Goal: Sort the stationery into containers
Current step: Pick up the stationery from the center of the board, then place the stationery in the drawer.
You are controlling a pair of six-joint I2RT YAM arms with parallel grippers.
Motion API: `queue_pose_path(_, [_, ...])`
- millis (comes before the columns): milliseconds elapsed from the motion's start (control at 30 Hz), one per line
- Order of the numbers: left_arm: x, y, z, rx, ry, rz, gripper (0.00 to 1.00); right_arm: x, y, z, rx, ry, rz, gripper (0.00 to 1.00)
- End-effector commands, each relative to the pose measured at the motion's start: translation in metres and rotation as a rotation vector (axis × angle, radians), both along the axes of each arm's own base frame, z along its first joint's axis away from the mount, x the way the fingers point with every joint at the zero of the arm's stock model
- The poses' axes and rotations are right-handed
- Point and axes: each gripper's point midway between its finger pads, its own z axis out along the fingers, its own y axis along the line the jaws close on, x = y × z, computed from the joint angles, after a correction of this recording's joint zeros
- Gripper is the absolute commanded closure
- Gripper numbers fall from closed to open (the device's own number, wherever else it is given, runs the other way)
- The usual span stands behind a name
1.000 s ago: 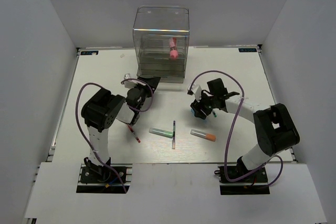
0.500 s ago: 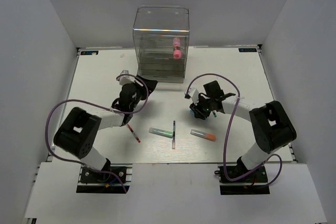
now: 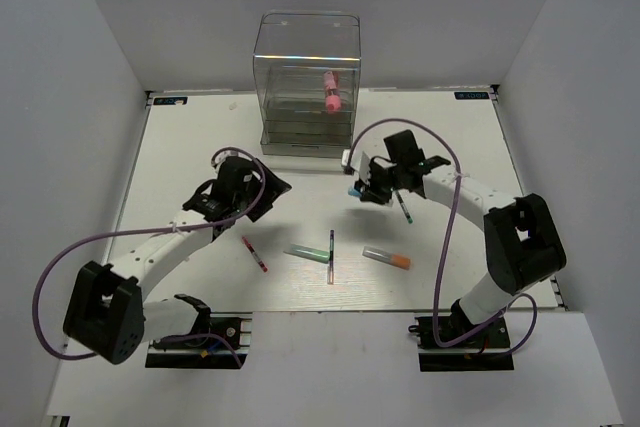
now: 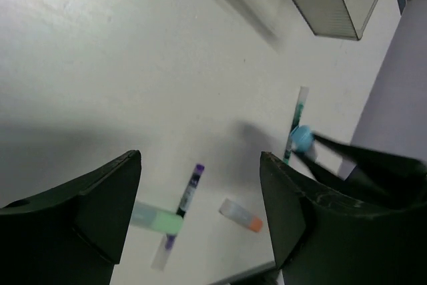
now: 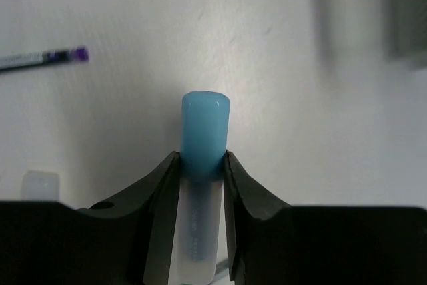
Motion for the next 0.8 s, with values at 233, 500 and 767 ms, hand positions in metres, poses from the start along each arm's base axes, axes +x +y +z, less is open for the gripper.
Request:
queue_pose_path(233, [-0.057, 0.002, -0.004, -0.156, 0.355, 0.144, 0.15, 0.085, 0.088, 0.147, 0.274, -0.468, 0.284, 0.92])
queue_pose_path(500, [-0.072, -0.012, -0.035, -0.170, 0.526, 0.130, 0.14, 0.142, 0.127, 0.157, 0.376, -0.588, 0.261, 0.92])
queue_pose_path(767, [-0.079, -0.024, -0.047, -0.115, 0.614, 0.105, 0.14, 0.177, 0.152, 0.155, 0.425, -0.594, 0.243, 0.83])
